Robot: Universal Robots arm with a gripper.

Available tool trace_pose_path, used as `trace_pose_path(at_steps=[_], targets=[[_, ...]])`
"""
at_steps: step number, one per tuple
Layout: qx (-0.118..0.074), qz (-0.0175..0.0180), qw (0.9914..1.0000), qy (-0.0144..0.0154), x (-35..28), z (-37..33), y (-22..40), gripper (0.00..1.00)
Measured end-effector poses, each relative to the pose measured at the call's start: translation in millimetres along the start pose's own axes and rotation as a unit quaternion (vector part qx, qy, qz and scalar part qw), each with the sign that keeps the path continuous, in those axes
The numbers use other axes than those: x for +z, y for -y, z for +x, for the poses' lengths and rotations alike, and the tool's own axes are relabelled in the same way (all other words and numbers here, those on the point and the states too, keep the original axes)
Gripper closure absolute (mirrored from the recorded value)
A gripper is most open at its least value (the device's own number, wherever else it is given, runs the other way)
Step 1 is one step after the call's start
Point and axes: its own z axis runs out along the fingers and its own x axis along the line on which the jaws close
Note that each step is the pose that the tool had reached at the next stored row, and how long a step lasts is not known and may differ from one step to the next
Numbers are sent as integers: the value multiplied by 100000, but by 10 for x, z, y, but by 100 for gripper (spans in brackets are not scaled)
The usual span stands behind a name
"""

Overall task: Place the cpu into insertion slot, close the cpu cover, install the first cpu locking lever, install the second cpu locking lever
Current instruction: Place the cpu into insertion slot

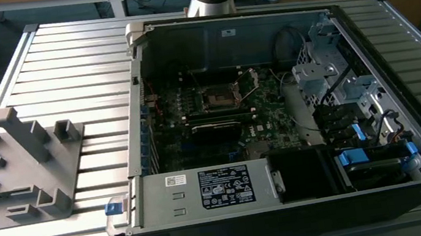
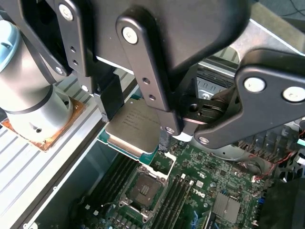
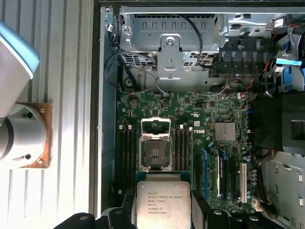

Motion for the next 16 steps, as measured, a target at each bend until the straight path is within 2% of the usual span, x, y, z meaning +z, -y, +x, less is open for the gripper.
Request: trace_pose_path(at_steps=[4,16], targets=[[-1,3,100000,-2,48,-1,45,46],[-157,26,100000,-4,264,-6,56,46]])
